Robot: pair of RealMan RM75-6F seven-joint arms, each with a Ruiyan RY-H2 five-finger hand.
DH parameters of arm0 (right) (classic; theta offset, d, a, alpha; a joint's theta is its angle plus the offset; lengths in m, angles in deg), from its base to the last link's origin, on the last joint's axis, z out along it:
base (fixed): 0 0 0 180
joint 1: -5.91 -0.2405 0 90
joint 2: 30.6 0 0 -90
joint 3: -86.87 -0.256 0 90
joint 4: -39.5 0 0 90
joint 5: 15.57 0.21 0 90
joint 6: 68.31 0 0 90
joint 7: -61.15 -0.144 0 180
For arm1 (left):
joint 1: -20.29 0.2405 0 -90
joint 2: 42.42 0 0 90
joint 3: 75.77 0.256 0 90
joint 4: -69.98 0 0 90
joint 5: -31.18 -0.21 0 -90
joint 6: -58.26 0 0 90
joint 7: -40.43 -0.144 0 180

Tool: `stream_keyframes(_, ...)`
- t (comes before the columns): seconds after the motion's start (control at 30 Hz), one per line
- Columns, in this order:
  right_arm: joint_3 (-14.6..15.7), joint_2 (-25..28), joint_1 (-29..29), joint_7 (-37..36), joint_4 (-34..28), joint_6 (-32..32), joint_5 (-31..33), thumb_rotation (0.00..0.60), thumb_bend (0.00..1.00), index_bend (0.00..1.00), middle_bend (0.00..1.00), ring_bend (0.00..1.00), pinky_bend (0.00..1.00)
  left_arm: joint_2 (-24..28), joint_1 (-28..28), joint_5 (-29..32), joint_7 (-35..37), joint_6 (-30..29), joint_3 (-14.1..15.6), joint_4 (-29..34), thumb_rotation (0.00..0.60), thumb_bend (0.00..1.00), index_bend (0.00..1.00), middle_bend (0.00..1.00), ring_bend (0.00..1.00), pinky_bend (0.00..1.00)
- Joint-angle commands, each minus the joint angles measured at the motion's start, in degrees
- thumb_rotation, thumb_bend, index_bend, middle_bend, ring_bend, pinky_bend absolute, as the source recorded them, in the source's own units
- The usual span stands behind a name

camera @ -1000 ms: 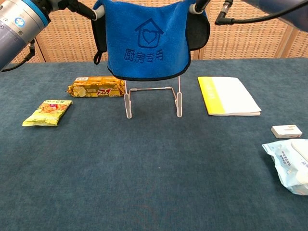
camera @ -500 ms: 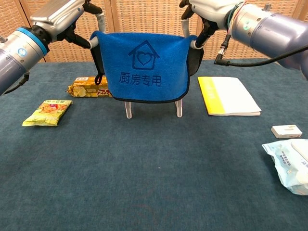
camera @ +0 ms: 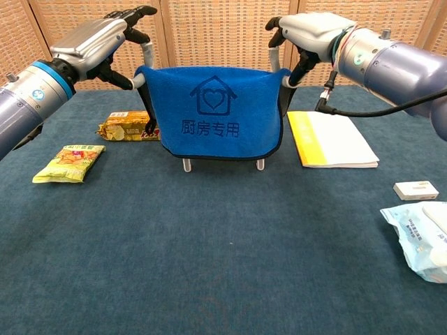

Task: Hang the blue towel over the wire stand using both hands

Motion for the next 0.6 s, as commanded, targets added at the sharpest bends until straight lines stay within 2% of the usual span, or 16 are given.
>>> stream_keyframes(0.03, 0.40, -0.51, 0.25, 0.06, -0.10, -0.23, -0.15, 0.600, 0.54, 0.69, 0.06, 0.00, 0.05, -0.06, 0.61, -0.07, 0.89, -0.07, 0.36, -0.74, 0.600, 0.44, 0.70, 0.00, 0.00, 0.00)
stream_keyframes(0.13, 0.48, -0.59, 0.40, -0.01, 0.16, -0.46, -0.41, 0.600, 0.54, 0.69, 0.06, 0.00, 0.05, -0.39, 0.46, -0.28, 1.33, -0.13, 0.53, -1.28, 0.600, 0.43, 0.69, 0.00, 0.00, 0.00)
stream_keyframes(0.2, 0.50, -0.64, 0.49, -0.05, 0.32, -0.43, -0.44, 0.600, 0.54, 0.65, 0.06, 0.00, 0.05, -0.47, 0.18, -0.39, 1.48, -0.04, 0.57, -1.43, 0.600, 0.42, 0.61, 0.00, 0.00, 0.00)
stream_keyframes(0.27, 0.38, -0.68, 0.54, -0.20, 0.26, -0.33, -0.32, 0.600, 0.52, 0.50, 0.05, 0.00, 0.05, -0.52, 0.08, -0.45, 1.55, 0.20, 0.69, -1.42, 0.600, 0.38, 0.44, 0.00, 0.00, 0.00)
stream_keyframes(0.33, 0.35, -0.53, 0.74, -0.71, 0.02, -0.12, -0.33, 0.600, 0.46, 0.29, 0.04, 0.00, 0.05, -0.65, 0.16, -0.47, 1.46, 0.38, 0.83, -1.51, 0.600, 0.33, 0.23, 0.00, 0.00, 0.00)
stream_keyframes(0.43, 0.46, 0.08, 0.97, -1.04, -0.55, -0.31, -1.09, 0.600, 0.33, 0.12, 0.01, 0.00, 0.05, -0.44, 0.16, -0.11, 1.37, 1.12, 0.70, -1.15, 0.600, 0.28, 0.04, 0.00, 0.00, 0.00)
stream_keyframes(0.53, 0.38, 0.53, 1.17, -0.71, -1.34, -0.55, -1.07, 0.600, 0.24, 0.02, 0.00, 0.00, 0.05, 0.01, 0.32, 0.10, 1.09, 1.27, 0.61, -0.37, 0.600, 0.22, 0.00, 0.00, 0.00, 0.00)
stream_keyframes(0.6, 0.32, 0.79, 1.38, -0.43, -1.82, -0.90, -1.04, 0.600, 0.23, 0.00, 0.00, 0.00, 0.05, 0.32, 0.51, 0.20, 1.12, 1.01, 0.50, 0.22, 0.600, 0.19, 0.00, 0.00, 0.00, 0.00)
